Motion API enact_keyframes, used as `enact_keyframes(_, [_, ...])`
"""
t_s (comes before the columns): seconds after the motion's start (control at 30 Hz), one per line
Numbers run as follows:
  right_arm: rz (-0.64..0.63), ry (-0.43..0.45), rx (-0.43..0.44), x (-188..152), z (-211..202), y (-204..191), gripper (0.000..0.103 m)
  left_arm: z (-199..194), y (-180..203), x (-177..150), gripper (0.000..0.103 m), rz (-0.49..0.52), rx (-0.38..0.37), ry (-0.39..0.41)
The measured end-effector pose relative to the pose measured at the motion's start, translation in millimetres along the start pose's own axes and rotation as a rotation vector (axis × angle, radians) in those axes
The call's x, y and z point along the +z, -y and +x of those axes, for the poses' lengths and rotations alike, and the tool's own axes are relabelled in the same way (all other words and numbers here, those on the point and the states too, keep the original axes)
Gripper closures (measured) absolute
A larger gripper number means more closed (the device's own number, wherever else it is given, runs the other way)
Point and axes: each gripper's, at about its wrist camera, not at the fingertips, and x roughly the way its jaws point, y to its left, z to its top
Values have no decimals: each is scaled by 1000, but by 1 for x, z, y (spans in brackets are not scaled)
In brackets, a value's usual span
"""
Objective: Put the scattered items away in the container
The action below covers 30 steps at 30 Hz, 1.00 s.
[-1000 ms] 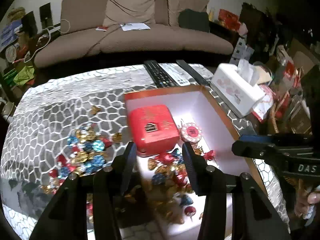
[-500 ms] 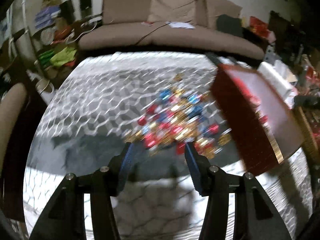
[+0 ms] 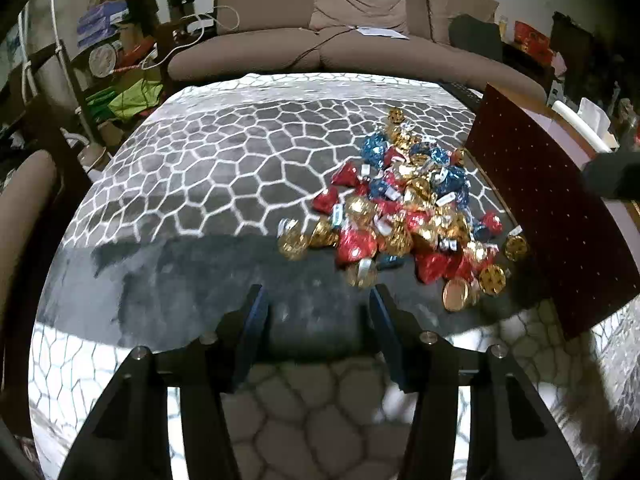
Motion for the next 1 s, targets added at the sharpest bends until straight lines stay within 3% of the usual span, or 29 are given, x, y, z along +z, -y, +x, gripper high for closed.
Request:
enact_keyframes(0.2, [-23,-111,-95,21,50,-1,72,15,12,3,49,87,4,-2])
enact_keyframes(0.4, [-35,-195,-147,26,83,3,72,26,11,2,49,110,-11,-3])
enact_keyframes(0.77, [-20,-220,-189,27,110,3,73,32,8,5,50,82,-44,14])
enact_keyframes(0.83, [-38,-220,-201,26,109,2,78,30,5,4,69,73,-80,17])
enact_keyframes(1.0, [-53,-205,-186,21,103,4,84,24,-7,-2,77,50,-102,11])
